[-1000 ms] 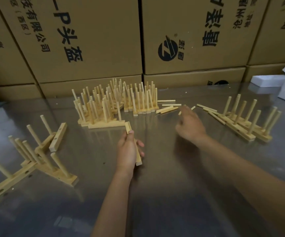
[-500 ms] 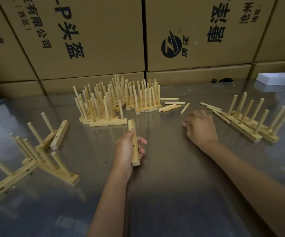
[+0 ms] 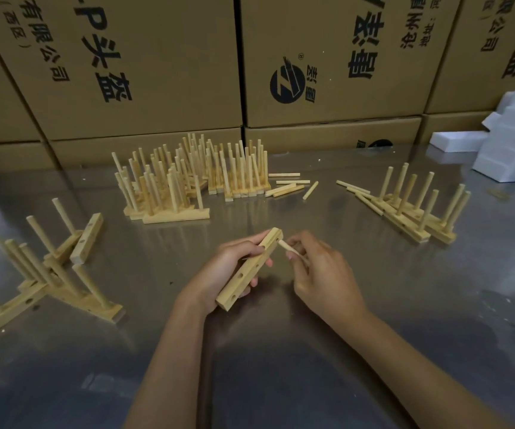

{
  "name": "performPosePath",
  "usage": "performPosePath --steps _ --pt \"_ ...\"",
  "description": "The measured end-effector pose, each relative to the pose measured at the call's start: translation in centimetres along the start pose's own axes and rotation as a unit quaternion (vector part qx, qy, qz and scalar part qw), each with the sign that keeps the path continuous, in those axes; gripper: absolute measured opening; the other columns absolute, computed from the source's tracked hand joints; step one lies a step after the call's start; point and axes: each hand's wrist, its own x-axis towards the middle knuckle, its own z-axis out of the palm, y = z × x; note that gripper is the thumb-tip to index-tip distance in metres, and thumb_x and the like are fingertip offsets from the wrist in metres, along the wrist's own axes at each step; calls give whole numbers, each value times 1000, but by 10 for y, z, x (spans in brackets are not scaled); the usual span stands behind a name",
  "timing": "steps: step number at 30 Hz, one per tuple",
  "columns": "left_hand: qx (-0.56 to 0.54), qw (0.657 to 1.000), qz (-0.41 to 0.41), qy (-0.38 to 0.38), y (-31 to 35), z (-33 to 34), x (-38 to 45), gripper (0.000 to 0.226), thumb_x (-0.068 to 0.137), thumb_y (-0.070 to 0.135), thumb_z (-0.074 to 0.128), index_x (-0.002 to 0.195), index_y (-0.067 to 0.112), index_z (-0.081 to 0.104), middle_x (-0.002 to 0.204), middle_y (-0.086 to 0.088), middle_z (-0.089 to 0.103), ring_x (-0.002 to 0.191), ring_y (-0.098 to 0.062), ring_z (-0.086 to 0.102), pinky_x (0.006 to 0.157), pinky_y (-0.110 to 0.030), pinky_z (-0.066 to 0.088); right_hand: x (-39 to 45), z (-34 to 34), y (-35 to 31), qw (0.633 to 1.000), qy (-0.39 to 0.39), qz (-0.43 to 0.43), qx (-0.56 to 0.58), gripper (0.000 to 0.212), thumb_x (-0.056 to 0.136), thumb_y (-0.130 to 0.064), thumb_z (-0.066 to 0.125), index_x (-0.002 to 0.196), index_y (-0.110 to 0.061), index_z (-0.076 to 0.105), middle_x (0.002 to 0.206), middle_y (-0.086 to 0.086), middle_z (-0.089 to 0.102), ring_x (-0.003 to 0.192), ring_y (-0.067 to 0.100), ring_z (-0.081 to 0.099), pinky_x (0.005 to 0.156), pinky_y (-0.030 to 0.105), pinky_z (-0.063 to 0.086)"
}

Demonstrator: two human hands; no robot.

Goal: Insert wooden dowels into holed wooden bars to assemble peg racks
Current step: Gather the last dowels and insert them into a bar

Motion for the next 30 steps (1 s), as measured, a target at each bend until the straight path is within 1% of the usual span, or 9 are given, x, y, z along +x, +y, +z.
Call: performPosePath --steps 3,6,9,14,18,22,26,28,30 --pt "22 1000 8 11 -2 3 2 37 97 21 53 124 40 69 91 -4 71 58 -13 53 45 -23 38 0 -5 1 999 14 -33 -11 14 94 -17 59 106 -24 61 84 -12 62 76 11 59 60 32 46" --pt "48 999 14 19 -4 6 5 36 97 22 54 124 41 69 89 -4 71 57 -13 54 44 -24 38 -2 -7 3 999 22 -29 -22 14 93 -17 61 104 -25 63 79 -20 54 74 8 58 57 27 39" --pt "45 999 18 6 -5 7 5 37 92 27 56 122 43 69 89 -4 71 57 -13 54 44 -23 39 -1 -6 6 999 26 -21 -18 12 93 -17 61 102 -26 64 77 -14 62 68 7 57 55 26 37" --pt "47 999 21 0 -7 6 6 42 85 30 57 123 43 69 89 -5 71 57 -14 53 43 -24 39 1 -5 9 1000 11 -4 11 11 92 -13 61 96 -23 64 72 -9 63 62 11 55 54 30 42" --pt "78 996 28 12 -9 9 6 40 86 28 59 120 47 70 85 -2 72 56 -12 53 43 -22 40 3 -1 12 996 7 52 72 15 91 -10 60 86 -23 65 68 -8 64 59 9 54 52 29 40" --pt "55 998 35 8 -9 8 7 38 95 20 55 123 43 69 86 -5 69 53 -13 52 43 -21 40 3 7 8 979 32 114 165 23 91 -6 59 76 -24 60 61 -4 62 55 19 52 51 36 39" --pt "53 998 37 17 -9 7 7 37 96 22 53 123 42 69 87 -5 70 55 -14 54 46 -23 41 6 6 6 969 -1 143 204 21 95 -10 57 78 -22 58 55 -12 54 48 5 41 49 22 29" --pt "32 998 32 53 -8 9 8 36 97 23 51 124 38 69 87 -5 71 56 -15 55 48 -24 42 10 4 3 967 -20 143 212 16 98 -14 54 85 -22 58 61 -11 57 51 3 44 53 24 32" --pt "-32 996 21 79 -7 8 9 35 99 21 48 125 35 67 85 -4 70 55 -15 54 45 -24 40 12 0 -2 973 -23 126 194 13 101 -19 49 93 -23 58 67 -9 60 56 3 48 57 30 38"
